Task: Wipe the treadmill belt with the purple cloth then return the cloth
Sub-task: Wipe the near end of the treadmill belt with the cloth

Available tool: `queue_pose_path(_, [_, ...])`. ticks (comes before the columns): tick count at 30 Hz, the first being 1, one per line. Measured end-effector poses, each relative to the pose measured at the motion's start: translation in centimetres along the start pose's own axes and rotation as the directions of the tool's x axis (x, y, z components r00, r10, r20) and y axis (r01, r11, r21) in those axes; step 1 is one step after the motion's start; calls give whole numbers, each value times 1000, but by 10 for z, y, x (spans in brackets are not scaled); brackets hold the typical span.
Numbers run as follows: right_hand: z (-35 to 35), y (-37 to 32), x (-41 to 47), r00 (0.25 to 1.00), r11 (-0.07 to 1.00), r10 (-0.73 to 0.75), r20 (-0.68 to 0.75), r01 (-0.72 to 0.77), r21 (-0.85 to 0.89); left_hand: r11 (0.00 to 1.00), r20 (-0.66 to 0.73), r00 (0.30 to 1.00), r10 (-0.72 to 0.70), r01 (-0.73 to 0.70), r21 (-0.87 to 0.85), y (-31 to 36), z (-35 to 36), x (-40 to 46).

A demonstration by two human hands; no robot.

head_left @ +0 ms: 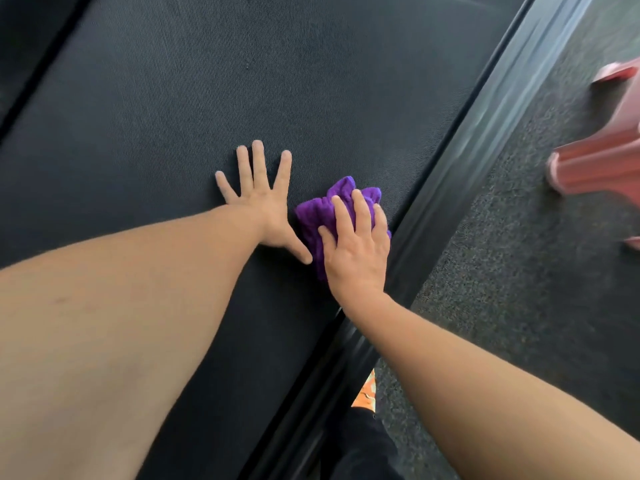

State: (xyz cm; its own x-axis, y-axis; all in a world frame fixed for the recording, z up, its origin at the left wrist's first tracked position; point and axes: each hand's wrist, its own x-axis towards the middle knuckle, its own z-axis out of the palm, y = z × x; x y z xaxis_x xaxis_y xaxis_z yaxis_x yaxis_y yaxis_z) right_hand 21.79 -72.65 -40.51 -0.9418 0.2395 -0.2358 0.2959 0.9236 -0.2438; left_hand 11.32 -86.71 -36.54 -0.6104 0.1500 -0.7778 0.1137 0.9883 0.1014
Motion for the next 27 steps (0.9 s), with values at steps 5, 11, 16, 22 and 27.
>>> queue_pose_path(5, [1,1,5,999,998,-3,-53,6,55,998,54,997,-48,50,-35,2,4,9])
queue_pose_path(11, [-19,6,78,943,948,293,-155,-265,179,996,98,992,-85,85,1,5,1,10])
queue_pose_path(16, [-30,0,115,975,975,191,-111,-176,134,990,150,978,-142,139,29,10,-4,11])
queue_pose_path(22, [-23,15,69,971,977,-205,-119,210,26,982,188,965,-185,175,69,14,-10,11])
queue_pose_path(27, [-26,27,66,992,993,-56,-117,67,99,979,227,953,-199,184,87,17,-14,12])
